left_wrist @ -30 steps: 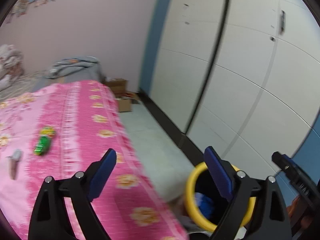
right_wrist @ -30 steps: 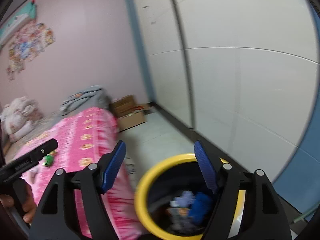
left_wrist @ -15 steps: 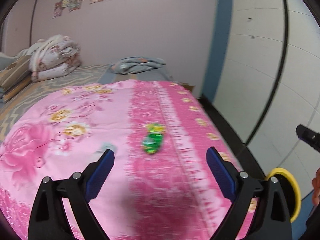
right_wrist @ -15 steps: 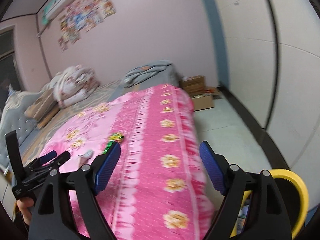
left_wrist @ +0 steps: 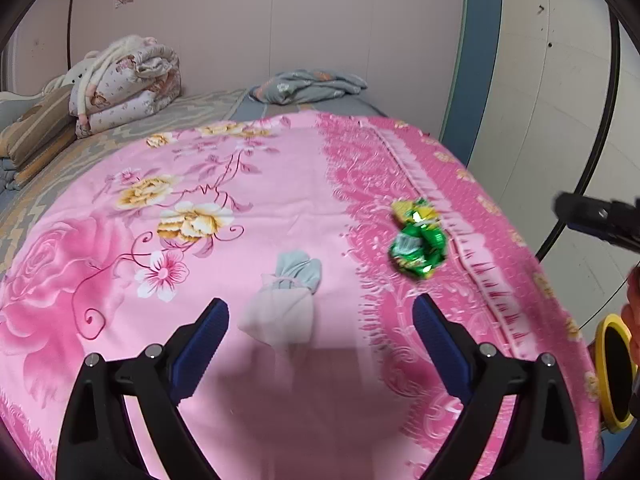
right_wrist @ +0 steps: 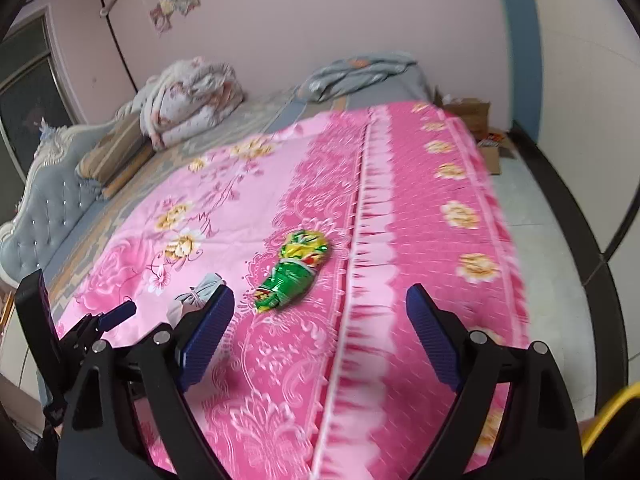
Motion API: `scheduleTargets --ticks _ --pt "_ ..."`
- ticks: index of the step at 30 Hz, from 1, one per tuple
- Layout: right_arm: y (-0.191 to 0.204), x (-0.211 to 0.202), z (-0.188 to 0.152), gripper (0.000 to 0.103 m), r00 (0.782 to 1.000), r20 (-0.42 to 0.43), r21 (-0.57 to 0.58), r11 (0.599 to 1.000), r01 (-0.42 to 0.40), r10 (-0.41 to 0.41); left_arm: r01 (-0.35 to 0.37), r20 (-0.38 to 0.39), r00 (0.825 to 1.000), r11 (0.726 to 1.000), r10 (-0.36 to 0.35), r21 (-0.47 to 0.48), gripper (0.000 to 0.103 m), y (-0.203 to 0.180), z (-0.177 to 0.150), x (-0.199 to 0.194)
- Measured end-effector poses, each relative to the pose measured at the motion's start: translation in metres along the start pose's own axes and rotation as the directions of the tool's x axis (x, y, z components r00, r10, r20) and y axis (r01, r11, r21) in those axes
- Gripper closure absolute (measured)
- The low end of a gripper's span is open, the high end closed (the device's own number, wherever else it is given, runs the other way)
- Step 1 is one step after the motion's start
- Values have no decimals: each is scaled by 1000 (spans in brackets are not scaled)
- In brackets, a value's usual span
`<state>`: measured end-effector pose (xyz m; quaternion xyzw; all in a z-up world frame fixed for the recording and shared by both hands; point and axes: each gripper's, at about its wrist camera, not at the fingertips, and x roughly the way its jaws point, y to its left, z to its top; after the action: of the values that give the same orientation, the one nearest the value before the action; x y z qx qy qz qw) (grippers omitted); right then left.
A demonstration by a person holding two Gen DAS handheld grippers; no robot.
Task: Collect trash
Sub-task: 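Grasp the white tissue with the left tool while the right tool grasps the green snack bag, then carry the tissue and snack bag in both tools over the yellow bin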
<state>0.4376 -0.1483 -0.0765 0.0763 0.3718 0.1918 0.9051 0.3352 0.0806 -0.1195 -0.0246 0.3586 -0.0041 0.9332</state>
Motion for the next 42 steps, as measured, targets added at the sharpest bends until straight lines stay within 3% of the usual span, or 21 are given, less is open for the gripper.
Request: scheduleTargets --ticks 4,9,12,15,17,19,21,22,30,36,42 --pt "18 47 11 17 999 -52 -20 1000 -12 11 -3 -34 999 1000 3 5 13 6 -1 22" --pt "28 99 19 16 991 -119 -8 998 67 -67 30 -98 995 999 -33 -30 13 12 -3 48" --pt "25 125 16 16 984 -161 13 997 75 -72 51 -118 991 997 -57 -50 14 16 -4 60" --pt "19 144 11 20 978 -193 26 996 87 -80 69 -139 987 995 -79 -77 24 20 -6 71" --pt "16 154 8 35 973 -213 36 995 94 -84 71 -147 986 994 -83 -85 39 21 -7 77" --pt "14 158 4 43 971 -214 29 993 115 -106 68 -142 987 994 -80 -89 49 22 -8 79" --pt "16 159 2 60 973 -206 18 994 109 -103 70 -138 987 993 -83 -99 65 24 -9 80" --pt "15 159 2 60 974 -203 23 994 109 -102 75 -137 986 991 -90 -110 70 26 -9 80" --pt "14 138 -2 64 982 -180 54 996 76 -66 75 -95 992 991 -86 -113 78 28 -8 68" --pt "16 85 -4 64 989 -138 35 998 52 -46 78 -58 995 992 -84 -100 78 23 -5 36" --pt "21 11 -12 64 998 -62 7 999 32 -32 103 10 995 992 -102 -68 78 4 -8 -20"
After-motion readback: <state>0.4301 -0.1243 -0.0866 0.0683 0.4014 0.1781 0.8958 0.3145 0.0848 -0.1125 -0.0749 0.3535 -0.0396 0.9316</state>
